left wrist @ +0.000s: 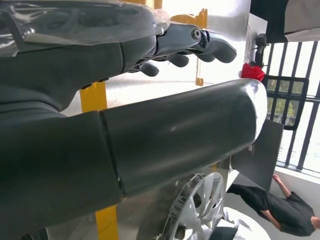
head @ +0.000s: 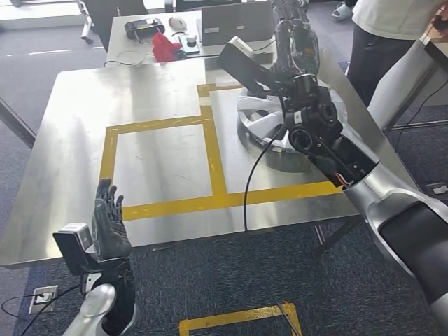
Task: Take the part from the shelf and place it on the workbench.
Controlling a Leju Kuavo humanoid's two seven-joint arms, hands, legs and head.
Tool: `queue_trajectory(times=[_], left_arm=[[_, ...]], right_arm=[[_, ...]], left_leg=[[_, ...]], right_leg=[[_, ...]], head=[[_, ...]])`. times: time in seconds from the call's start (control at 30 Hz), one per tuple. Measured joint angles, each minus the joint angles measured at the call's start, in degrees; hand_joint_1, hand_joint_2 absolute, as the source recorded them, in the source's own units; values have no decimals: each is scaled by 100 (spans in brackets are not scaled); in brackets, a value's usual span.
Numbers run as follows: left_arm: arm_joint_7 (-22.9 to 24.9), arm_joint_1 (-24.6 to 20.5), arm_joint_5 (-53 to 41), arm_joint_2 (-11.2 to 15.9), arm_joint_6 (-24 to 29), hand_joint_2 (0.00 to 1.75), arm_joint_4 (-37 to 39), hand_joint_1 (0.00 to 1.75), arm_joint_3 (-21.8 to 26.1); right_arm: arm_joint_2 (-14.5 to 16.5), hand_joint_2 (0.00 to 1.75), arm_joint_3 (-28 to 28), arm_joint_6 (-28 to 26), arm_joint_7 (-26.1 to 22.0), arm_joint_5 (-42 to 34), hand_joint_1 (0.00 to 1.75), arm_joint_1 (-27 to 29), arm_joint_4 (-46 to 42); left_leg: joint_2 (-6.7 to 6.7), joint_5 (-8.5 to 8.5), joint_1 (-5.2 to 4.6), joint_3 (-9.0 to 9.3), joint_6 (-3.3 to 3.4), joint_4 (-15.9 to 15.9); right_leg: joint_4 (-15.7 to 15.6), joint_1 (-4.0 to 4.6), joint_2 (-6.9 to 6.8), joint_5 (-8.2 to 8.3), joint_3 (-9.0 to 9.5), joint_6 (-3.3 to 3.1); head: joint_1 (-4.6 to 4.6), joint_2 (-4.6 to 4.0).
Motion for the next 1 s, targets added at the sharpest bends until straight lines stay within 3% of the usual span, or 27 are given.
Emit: queue_trajectory(times=[1.0], left_arm=[[-2, 40, 43, 117, 168, 0, -325, 0, 1]], right_arm=[[-30, 175, 63, 67, -155, -185, 0, 397, -585]], left_leg=[[-1, -13, -7, -2, 6, 10]], right_leg=[[-1, -6, 0, -2, 3, 3]], head=[[-3, 0]])
